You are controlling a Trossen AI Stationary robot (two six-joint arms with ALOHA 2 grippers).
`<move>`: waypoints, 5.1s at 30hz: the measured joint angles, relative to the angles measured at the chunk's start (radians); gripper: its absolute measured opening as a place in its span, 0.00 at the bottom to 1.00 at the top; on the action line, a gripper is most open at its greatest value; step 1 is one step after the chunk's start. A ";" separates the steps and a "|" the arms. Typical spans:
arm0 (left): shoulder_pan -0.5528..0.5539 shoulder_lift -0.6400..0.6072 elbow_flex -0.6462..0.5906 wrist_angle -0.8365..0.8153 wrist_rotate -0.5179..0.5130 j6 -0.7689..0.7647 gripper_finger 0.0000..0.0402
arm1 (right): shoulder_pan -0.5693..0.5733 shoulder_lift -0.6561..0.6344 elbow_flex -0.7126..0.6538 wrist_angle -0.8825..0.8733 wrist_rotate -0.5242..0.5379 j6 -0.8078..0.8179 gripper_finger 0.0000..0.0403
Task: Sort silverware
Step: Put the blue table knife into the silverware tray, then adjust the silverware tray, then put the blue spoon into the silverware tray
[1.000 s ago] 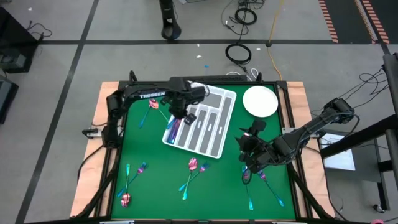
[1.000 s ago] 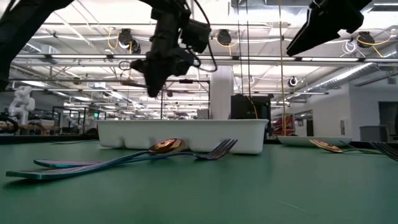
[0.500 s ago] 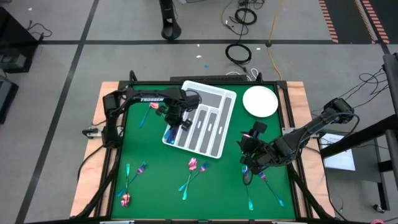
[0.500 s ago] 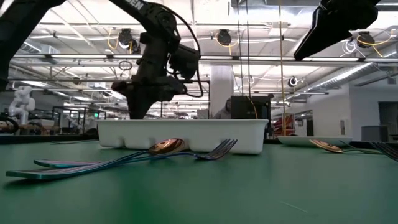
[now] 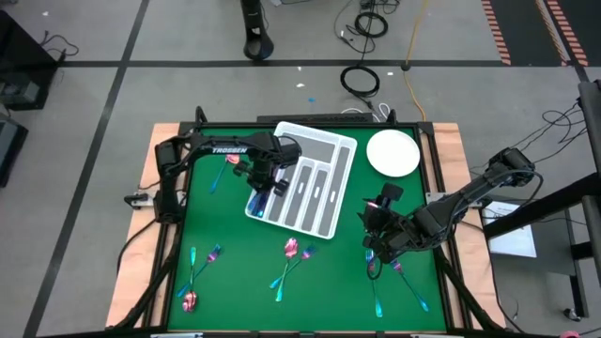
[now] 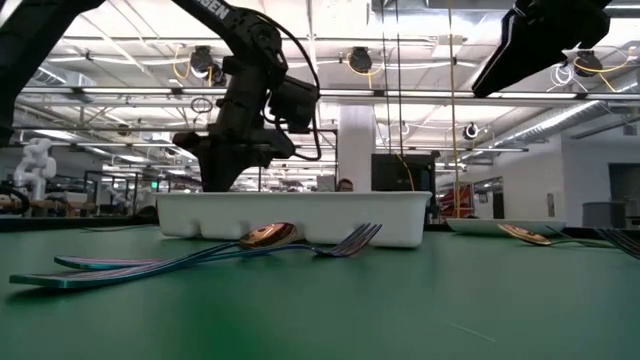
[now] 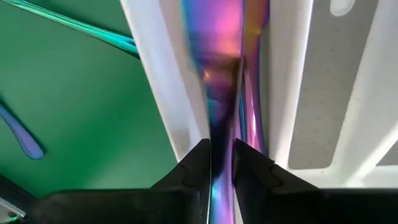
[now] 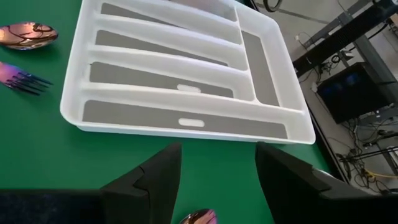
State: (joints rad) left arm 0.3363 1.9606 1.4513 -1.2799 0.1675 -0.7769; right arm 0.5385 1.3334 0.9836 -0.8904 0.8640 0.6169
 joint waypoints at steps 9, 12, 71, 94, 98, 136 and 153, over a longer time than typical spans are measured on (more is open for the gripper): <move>-0.003 0.000 0.004 0.032 -0.033 0.077 0.28 | -0.005 0.000 0.000 0.010 0.031 -0.037 0.48; 0.005 0.000 0.033 -0.011 -0.042 0.194 0.32 | -0.014 0.000 0.000 0.012 0.032 -0.051 0.48; 0.381 0.082 0.108 0.259 -0.243 0.200 0.11 | -0.116 0.000 0.000 0.157 0.020 -0.218 0.48; 0.379 0.080 0.106 0.281 -0.188 -0.094 0.06 | -0.116 0.000 0.000 0.162 -0.008 -0.210 0.48; 0.376 0.080 0.106 0.304 -0.112 -0.105 0.05 | -0.115 0.000 0.000 0.162 -0.008 -0.210 0.48; 0.428 0.084 0.106 0.305 -0.223 -0.018 0.28 | -0.079 0.000 0.000 0.190 -0.053 -0.188 0.48; 0.457 -0.025 0.301 0.102 -0.185 0.190 0.55 | -0.080 0.000 0.000 0.192 -0.053 -0.203 0.48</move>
State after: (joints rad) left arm 0.7930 1.9354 1.7527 -1.1784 -0.0180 -0.5873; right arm 0.4580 1.3334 0.9836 -0.6987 0.8108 0.4141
